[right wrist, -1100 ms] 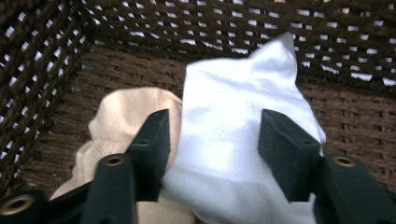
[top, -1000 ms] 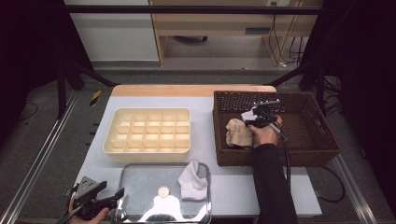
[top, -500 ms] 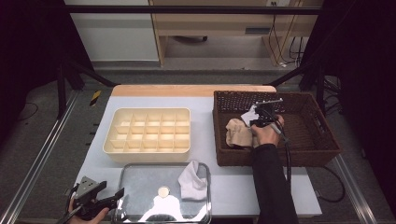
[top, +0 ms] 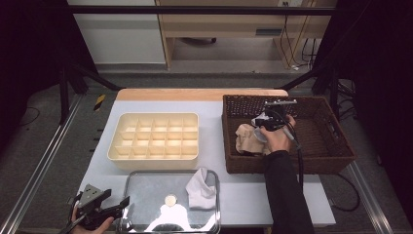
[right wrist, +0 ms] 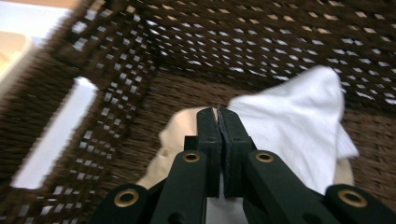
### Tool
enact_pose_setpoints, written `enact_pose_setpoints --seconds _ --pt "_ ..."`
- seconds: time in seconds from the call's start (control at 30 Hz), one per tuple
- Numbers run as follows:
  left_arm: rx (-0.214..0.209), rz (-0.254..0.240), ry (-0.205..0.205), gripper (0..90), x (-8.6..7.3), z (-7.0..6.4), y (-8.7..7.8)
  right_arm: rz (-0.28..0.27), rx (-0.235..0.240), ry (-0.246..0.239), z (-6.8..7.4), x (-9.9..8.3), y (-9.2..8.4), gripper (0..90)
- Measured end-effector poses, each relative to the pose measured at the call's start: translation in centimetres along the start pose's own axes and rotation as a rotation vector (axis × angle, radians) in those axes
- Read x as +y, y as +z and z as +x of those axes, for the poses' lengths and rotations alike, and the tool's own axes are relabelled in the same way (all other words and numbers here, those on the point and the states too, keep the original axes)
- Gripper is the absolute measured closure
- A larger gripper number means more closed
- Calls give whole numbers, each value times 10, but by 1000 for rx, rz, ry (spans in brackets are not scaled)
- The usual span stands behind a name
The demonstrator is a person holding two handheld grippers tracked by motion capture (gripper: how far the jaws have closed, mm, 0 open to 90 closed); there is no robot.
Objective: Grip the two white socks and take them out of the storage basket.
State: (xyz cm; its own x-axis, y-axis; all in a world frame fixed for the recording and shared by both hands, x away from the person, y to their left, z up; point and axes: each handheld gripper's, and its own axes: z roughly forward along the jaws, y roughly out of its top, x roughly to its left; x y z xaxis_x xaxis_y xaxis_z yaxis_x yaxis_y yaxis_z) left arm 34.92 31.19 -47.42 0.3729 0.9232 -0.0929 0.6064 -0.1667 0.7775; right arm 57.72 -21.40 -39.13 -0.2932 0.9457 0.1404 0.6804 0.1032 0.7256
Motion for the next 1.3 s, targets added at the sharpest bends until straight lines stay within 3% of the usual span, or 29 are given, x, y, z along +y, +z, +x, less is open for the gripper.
enact_pose_setpoints --seconds 0.3,0.53,0.67,0.8,0.87,1.17,1.3 --pt "-1 2 3 235 0 0 0 78 0 -34 10 -7 15 851" --pt "-1 1 0 234 0 0 0 21 -46 -71 12 -5 16 648" --pt "-1 3 3 234 0 0 0 -11 -84 -91 14 -7 22 454" --pt "-2 3 3 234 0 0 0 30 -126 -91 13 -9 30 388" --pt "-2 3 3 234 0 0 0 47 -159 -77 9 -10 31 364" --pt "-3 2 -1 234 0 0 0 13 -187 18 -21 -13 27 265" --pt "-4 2 -2 234 0 0 0 82 -156 40 -25 -18 34 241"
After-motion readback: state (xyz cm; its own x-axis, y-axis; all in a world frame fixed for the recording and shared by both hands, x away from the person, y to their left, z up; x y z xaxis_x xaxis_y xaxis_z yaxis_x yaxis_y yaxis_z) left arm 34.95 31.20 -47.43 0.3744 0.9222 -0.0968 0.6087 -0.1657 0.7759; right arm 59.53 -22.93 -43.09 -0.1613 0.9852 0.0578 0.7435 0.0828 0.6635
